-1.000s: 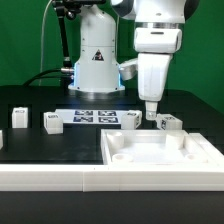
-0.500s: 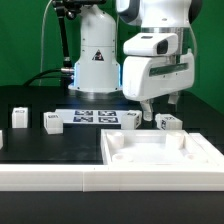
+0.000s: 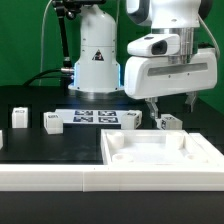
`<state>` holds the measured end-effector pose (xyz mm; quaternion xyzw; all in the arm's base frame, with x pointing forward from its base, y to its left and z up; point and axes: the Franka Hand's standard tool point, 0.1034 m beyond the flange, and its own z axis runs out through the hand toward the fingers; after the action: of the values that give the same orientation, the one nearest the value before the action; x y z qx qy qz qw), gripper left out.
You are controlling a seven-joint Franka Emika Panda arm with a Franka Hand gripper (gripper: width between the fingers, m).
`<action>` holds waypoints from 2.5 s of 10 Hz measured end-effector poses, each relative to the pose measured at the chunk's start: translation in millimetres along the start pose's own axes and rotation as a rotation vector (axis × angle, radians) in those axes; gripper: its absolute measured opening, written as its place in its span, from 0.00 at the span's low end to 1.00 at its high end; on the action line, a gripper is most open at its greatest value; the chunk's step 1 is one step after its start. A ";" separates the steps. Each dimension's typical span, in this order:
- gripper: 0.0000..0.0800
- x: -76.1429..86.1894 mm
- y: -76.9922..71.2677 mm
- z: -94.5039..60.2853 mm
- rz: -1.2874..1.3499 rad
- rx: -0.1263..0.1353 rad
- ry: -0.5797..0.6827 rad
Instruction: Assemble one leg
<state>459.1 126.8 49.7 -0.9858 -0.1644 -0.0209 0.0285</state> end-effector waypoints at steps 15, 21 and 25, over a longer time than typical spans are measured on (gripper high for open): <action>0.81 -18.9 -21.0 12.4 0.126 0.056 -0.617; 0.81 -52.9 -25.7 39.9 0.113 0.106 -1.029; 0.53 -49.2 -26.0 43.5 0.124 0.102 -1.030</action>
Offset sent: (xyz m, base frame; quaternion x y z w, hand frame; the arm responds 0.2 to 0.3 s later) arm -0.0050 -0.0062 -0.0052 0.0231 -0.0025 0.0623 0.9978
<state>405.5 138.2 5.0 -0.8736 -0.0991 0.4764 -0.0068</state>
